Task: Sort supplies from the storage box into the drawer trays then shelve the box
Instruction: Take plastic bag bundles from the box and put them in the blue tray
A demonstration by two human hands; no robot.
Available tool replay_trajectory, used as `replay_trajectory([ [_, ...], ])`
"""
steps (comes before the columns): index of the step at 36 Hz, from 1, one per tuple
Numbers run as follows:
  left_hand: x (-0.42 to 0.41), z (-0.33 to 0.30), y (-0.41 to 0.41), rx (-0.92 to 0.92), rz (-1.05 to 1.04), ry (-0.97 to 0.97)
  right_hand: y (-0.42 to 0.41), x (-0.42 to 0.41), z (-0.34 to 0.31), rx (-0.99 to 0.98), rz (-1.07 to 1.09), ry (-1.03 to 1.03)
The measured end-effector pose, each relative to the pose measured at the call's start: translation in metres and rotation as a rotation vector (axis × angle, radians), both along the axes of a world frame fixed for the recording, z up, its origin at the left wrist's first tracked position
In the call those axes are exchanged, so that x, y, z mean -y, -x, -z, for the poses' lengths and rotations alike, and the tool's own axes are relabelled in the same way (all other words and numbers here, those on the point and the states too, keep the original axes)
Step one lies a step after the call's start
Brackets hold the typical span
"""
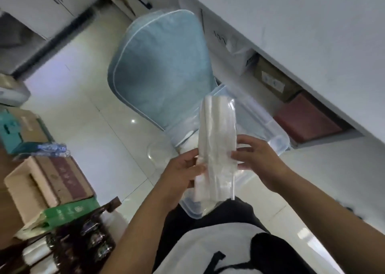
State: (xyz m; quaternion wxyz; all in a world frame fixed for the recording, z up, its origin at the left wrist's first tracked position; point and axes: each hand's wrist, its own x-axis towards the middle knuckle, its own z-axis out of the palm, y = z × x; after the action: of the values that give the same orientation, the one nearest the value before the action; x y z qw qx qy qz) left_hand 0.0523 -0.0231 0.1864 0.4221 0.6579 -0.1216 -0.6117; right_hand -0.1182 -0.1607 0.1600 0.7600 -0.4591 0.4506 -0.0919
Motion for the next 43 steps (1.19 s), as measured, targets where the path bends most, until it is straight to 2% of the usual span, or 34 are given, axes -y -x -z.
replay_trajectory([
  [3,-0.019,-0.014,-0.002,-0.017,-0.055,0.054,-0.006,-0.013,-0.015,0.013,-0.054,0.039],
  [8,-0.048,-0.030,-0.003,-0.042,-0.062,0.155,-0.011,-0.046,-0.038,0.126,0.023,-0.098],
  [11,-0.067,-0.037,-0.006,-0.089,-0.004,0.216,-0.009,-0.069,-0.053,0.124,0.062,-0.094],
  [15,-0.098,-0.037,-0.011,-0.192,0.092,0.247,0.000,-0.113,-0.069,0.135,0.158,-0.192],
  [22,-0.148,-0.019,0.006,-0.364,0.261,0.227,0.031,-0.216,-0.071,0.072,0.545,-0.372],
  [26,-0.164,-0.013,0.036,-0.429,0.388,0.213,0.062,-0.262,-0.079,0.162,0.790,-0.479],
  [33,-0.174,-0.028,0.095,-0.505,0.528,0.254,0.108,-0.300,-0.105,0.295,1.011,-0.418],
  [39,-0.169,-0.051,0.141,-0.407,0.586,0.295,0.144,-0.304,-0.113,0.308,1.083,-0.312],
  [43,-0.161,-0.068,0.191,-0.305,0.703,0.381,0.188,-0.300,-0.114,0.302,1.100,-0.241],
])
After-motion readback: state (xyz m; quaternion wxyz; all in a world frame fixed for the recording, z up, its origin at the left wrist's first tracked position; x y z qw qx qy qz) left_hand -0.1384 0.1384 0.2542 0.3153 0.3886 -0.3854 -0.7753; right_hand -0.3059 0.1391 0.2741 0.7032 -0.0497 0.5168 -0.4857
